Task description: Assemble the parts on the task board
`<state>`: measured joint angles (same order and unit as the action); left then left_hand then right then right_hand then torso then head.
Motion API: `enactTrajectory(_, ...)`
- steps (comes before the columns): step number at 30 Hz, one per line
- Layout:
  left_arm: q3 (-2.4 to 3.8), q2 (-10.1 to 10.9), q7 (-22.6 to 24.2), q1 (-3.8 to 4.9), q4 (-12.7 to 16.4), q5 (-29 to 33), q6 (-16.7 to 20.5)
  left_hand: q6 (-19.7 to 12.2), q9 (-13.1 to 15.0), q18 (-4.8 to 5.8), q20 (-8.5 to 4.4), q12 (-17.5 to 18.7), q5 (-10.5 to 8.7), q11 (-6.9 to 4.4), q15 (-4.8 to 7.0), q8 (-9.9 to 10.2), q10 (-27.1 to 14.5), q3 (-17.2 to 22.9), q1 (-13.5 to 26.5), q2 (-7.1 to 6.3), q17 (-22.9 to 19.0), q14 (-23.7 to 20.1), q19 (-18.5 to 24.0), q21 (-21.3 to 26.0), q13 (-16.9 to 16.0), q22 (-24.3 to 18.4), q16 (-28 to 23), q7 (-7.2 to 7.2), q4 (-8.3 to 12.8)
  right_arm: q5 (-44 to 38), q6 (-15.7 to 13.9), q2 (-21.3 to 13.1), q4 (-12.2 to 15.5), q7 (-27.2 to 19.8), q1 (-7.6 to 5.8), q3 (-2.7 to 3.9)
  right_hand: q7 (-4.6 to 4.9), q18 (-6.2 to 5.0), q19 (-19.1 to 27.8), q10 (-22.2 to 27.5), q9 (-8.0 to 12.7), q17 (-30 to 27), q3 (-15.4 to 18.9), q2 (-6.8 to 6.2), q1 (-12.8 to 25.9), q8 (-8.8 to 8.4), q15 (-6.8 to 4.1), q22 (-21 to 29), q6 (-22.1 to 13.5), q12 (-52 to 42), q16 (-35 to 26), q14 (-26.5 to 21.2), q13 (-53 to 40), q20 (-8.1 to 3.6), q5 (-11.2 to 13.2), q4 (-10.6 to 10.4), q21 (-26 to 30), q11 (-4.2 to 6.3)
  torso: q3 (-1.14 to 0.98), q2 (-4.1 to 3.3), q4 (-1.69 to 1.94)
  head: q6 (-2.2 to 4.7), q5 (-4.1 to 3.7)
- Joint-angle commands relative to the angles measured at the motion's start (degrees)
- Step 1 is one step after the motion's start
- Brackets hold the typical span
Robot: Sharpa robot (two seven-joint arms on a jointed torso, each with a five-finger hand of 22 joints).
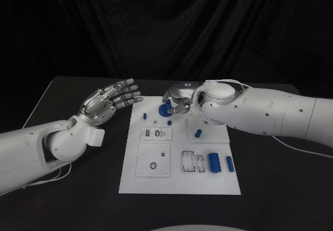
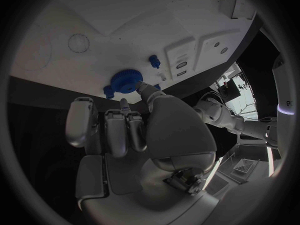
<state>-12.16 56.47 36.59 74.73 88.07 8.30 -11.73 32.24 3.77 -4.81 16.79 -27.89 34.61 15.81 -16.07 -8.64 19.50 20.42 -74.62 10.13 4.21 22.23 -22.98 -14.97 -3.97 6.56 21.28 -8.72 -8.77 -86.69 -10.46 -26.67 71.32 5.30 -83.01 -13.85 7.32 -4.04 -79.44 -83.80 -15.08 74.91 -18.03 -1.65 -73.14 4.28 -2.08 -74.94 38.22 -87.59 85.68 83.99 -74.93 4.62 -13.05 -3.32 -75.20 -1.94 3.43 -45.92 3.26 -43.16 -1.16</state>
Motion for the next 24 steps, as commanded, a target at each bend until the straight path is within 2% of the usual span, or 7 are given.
enactTrajectory(1,0.06,-0.13,0.47,-0.09,0.02,0.3,-0.74,0.27,0.09,0.39,-0.23,-0.22,0.09,0.24,-0.06,-0.23,0.21,0.51,0.54,0.16,0.08,0.44,-0.28,-0.28,-0.05,-0.06,0.37,-0.21,-0.08,-0.37,0.55,0.2,-0.21,0.07,0.2,0.04,0.01,-0.53,0.28,-0.09,0.02,9.21,0.18,0.72,-0.01,0.31,0.31,-3.02,0.52,0.04,-0.28,3.49,-8.71,-0.05,0.2,0.01,0.09,0.06,0.02,-0.01,-0.03,-0.04,0.11)
enactTrajectory(16,0.06,-0.21,0.47,-0.14,-0.03,0.3,-0.81,0.27,0.09,0.39,-0.23,-0.22,0.09,0.24,-0.06,-0.23,0.21,0.51,0.54,0.16,0.08,0.44,-0.28,-0.28,-0.05,-0.06,0.37,-0.21,-0.08,-0.27,0.01,-0.03,-0.37,-0.41,0.24,0.04,0.01,-0.63,0.5,0.46,0.2,8.79,0.25,0.98,0.01,0.38,0.28,-2.78,0.78,0.27,-0.62,3.3,-8.12,-0.08,0.45,-0.11,0.47,0.09,-0.02,-0.04,-0.04,-0.09,0.44)
enactTrajectory(20,0.06,0.24,0.48,-0.15,0.27,0.3,-0.69,0.27,0.09,0.39,-0.23,-0.22,0.09,0.24,-0.06,-0.23,0.21,0.51,0.54,0.16,0.08,0.44,-0.28,-0.28,-0.05,-0.06,0.37,-0.21,-0.08,0.24,-2.29,-1.82,0.73,-1.33,0.12,0.11,0.14,-0.62,0.46,0.52,0.47,8.69,0.81,0.92,0.5,0.61,0.3,-2.8,1.47,0.32,-0.71,3.26,-8.03,-0.08,1.04,-0.53,0.58,0.01,-0.07,0.02,-0.25,-0.15,1.0)
enactTrajectory(22,0.06,0.65,0.51,-0.15,0.5,0.3,-0.47,0.45,0.12,0.39,-0.23,-0.25,0.09,0.27,-0.05,-0.3,0.25,0.6,0.6,0.19,0.08,0.43,-0.27,-0.29,-0.06,-0.06,0.41,-0.24,-0.09,0.52,-4.17,-3.71,1.99,-2.37,-0.41,0.17,0.33,-0.52,0.15,0.2,0.62,8.86,1.31,0.85,0.84,1.1,0.39,-3.08,2.72,0.2,-0.58,3.37,-8.3,-0.04,1.24,-0.88,0.34,-0.12,-0.03,0.07,-0.36,-0.1,1.24)
enactTrajectory(24,0.05,1.0,0.52,-0.15,0.68,0.3,-0.31,0.45,0.12,0.39,-0.23,-0.25,0.09,0.27,-0.05,-0.3,0.25,0.6,0.6,0.19,0.08,0.43,-0.27,-0.29,-0.06,-0.06,0.41,-0.24,-0.09,1.64,-5.85,-6.03,3.58,-4.44,-1.25,0.2,0.39,-0.07,-1.05,-0.94,0.69,9.64,1.85,0.71,1.12,1.82,0.4,-4.32,4.49,-0.27,0.07,3.8,-9.38,-0.01,1.42,-1.23,-1.14,-0.15,-0.02,0.06,-0.39,-0.12,1.14)
